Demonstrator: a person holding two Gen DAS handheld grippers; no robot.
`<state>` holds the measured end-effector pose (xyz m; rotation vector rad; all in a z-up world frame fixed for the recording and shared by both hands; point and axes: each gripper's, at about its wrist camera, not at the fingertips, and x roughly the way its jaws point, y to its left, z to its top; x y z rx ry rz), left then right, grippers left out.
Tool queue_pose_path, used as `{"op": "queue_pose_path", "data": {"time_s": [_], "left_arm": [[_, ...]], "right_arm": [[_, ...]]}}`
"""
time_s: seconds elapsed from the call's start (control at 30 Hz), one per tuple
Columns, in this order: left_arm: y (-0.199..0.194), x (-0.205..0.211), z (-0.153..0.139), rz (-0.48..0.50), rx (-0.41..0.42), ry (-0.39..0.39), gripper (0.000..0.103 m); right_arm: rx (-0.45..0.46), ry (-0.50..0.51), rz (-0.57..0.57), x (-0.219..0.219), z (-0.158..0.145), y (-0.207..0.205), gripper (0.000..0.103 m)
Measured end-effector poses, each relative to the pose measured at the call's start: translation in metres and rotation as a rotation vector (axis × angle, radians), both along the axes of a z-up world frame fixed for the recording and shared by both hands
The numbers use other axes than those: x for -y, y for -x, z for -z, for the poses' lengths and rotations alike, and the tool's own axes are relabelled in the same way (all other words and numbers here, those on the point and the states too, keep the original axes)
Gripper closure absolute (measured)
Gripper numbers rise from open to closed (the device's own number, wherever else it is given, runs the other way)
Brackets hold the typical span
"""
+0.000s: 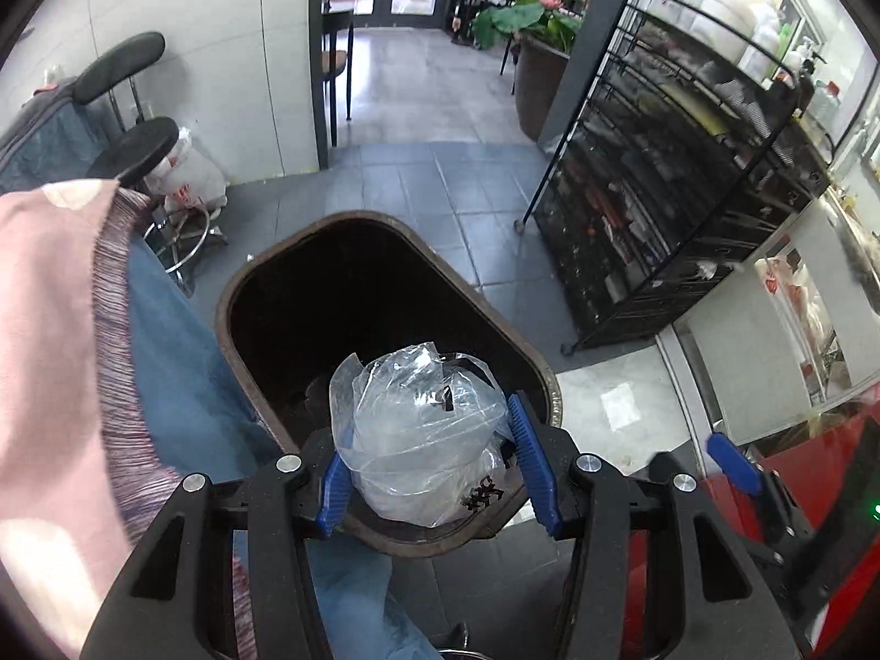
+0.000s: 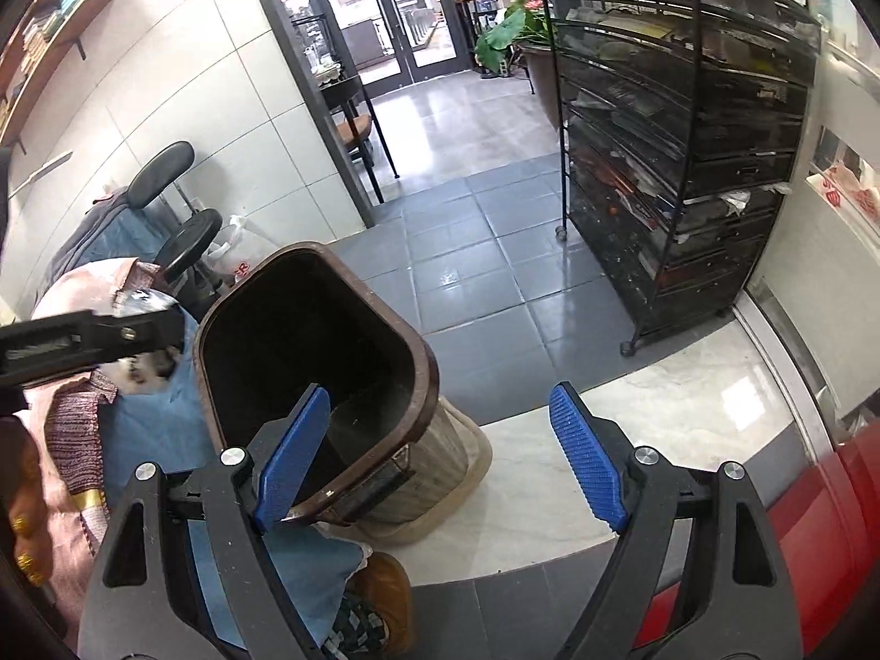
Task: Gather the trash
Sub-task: 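Carry both items to the brown bin and open both tools to drop them, then return both tools to the bed and reach toward the trash pile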
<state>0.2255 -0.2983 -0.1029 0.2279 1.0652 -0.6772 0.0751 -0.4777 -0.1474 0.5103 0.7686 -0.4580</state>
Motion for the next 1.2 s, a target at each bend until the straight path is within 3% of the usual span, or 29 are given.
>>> {"op": "queue_pose_path", "data": {"time_s": [0.07, 0.13, 0.17, 0.2, 0.47, 0.7, 0.93, 1.2], "left_arm": [[-0.002, -0.001, 0.004, -0.012, 0.011, -0.009, 0.048], [-0.003, 0.001, 0.005, -0.018, 0.027, -0.020, 0.036], [-0.002, -0.001, 0.005, -0.025, 0.043, -0.024, 0.020], [-0.002, -0.002, 0.003, -0.034, 0.057, -0.024, 0.014], [0.008, -0.016, -0.035, -0.072, 0.134, 0.011, 0.006], [0.043, -0.053, -0.072, -0.063, 0.201, 0.086, 0.006], [0.074, -0.090, -0.099, -0.080, 0.284, 0.127, 0.006], [0.104, -0.148, -0.119, -0.172, 0.416, 0.157, 0.006]], "right_arm": [[-0.003, -0.004, 0.004, 0.001, 0.001, 0.002, 0.021], [-0.008, -0.005, 0.007, 0.002, 0.002, 0.002, 0.021], [-0.010, -0.008, 0.006, 0.002, 0.003, 0.002, 0.021], [-0.012, -0.011, 0.004, 0.001, 0.003, 0.002, 0.020], [0.009, -0.015, -0.026, -0.007, -0.003, -0.001, 0.016], [0.042, -0.013, -0.080, -0.024, -0.021, -0.006, 0.015], [0.086, 0.003, -0.182, -0.054, -0.042, -0.016, 0.015], [0.135, 0.033, -0.356, -0.109, -0.073, -0.030, 0.015]]}}
